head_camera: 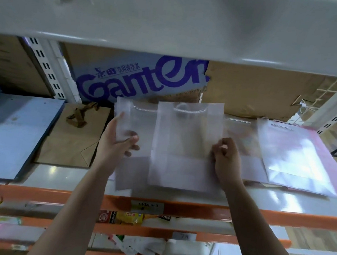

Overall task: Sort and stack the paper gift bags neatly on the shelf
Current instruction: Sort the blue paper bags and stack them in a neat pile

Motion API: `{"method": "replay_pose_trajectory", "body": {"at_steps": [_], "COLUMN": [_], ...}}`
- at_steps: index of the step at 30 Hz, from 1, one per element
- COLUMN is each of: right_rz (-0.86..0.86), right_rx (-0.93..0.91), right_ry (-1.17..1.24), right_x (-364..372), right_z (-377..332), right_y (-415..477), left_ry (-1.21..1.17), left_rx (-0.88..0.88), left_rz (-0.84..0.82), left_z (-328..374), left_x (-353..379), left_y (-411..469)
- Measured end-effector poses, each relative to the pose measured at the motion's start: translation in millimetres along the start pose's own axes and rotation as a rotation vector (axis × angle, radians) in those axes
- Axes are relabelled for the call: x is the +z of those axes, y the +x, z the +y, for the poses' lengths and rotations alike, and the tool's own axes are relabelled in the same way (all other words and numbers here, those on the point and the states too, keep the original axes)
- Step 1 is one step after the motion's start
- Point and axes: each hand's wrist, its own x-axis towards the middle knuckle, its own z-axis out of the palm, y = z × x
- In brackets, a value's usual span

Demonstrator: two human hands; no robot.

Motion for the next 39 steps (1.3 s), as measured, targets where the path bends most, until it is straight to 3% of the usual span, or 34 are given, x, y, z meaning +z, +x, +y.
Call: {"method": "replay_pose_trajectory", "body": {"at_steps": [4,10,14,18,23,28,33,37,39], "right_rz": [0.089,0.154,0.155,0.156,0.156,0.046,-0.052,-0.099,-0.145], "right_rx": [0.019,0.041,0.044,0.049,0.010,0.002,0.012,0.142,0.112], "right_ry": [-0.075,-0.099,-0.113,-0.101,-0.058,0.070,-0.022,-0.016,-0.153], "right_x": [-17.0,-27.3,-27.0,-21.5,-6.0,36.6,88.7,113.4,117.1], "right_z": [11.1,16.8,13.0,9.6,-0.7,-14.3,-26.6,-35.0,-39.2], "right_y": [1.7,-5.2,-11.8,-15.1,-17.7,-15.7,-16.9,-17.6,-19.0], "left_ry": [0.361,0.748,0.809,0.712,0.910,0.924,0.953,0.920,0.899], "left_rx": [-0.020,0.119,0.113,0.060,0.075,0.242,0.267,0.282,0.280], "left_rz": [0.021,-0.015,-0.001,0.036,0.028,0.111,0.160,0.145,0.156], "left_z": [-10.0,-16.3,-21.0,-30.1,-29.5,-24.5,-29.8,-42.8,-45.4], "left_x": [-2.7,0.0,-0.1,-1.2,-5.0,-29.0,-65.7,-75.7,-75.5], "left_y": [27.3,49.5,51.4,43.0,28.9,9.6,-6.7,-22.5,-25.9]}}
